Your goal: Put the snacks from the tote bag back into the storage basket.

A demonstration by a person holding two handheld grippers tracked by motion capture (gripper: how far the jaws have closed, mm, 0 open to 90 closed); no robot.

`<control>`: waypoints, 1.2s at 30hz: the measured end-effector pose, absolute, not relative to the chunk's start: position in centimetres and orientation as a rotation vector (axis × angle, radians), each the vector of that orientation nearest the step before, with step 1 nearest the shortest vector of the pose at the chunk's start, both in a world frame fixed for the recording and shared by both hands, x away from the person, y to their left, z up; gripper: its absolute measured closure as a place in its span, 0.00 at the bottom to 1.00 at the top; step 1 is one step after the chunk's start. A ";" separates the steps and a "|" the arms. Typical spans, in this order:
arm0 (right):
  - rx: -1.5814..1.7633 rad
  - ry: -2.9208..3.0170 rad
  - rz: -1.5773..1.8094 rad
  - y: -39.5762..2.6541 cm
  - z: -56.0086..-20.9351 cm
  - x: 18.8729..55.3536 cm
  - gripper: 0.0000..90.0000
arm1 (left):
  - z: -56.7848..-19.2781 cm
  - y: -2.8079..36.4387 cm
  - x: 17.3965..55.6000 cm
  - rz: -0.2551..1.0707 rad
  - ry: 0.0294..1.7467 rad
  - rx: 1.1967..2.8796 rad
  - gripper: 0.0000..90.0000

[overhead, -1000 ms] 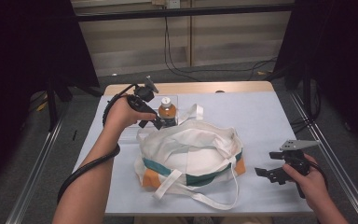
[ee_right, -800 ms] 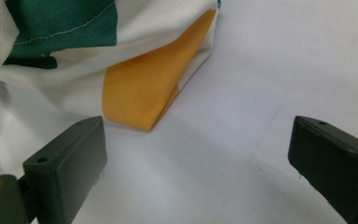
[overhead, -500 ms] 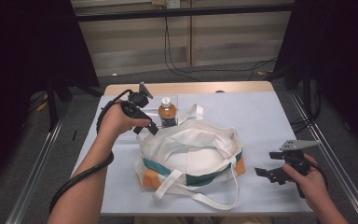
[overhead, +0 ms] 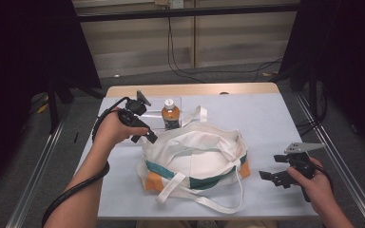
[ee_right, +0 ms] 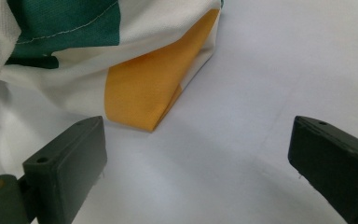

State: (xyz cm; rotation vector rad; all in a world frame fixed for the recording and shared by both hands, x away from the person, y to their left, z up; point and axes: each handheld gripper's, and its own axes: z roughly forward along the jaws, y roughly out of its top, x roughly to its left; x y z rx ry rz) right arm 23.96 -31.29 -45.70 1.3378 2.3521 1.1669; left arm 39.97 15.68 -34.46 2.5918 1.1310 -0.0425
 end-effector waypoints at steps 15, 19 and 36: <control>1.344 2.351 1.165 -31.2 -45.7 24.0 0.05 | -34.8 17.1 38.8 -0.044 1.132 2.594 0.12; 1.338 2.356 1.164 -31.1 -45.7 24.1 0.05 | -35.0 17.6 38.5 -0.043 1.148 2.581 0.12; 1.328 2.370 1.161 -30.9 -45.9 24.3 0.05 | -36.2 19.3 37.3 -0.055 1.171 2.564 0.12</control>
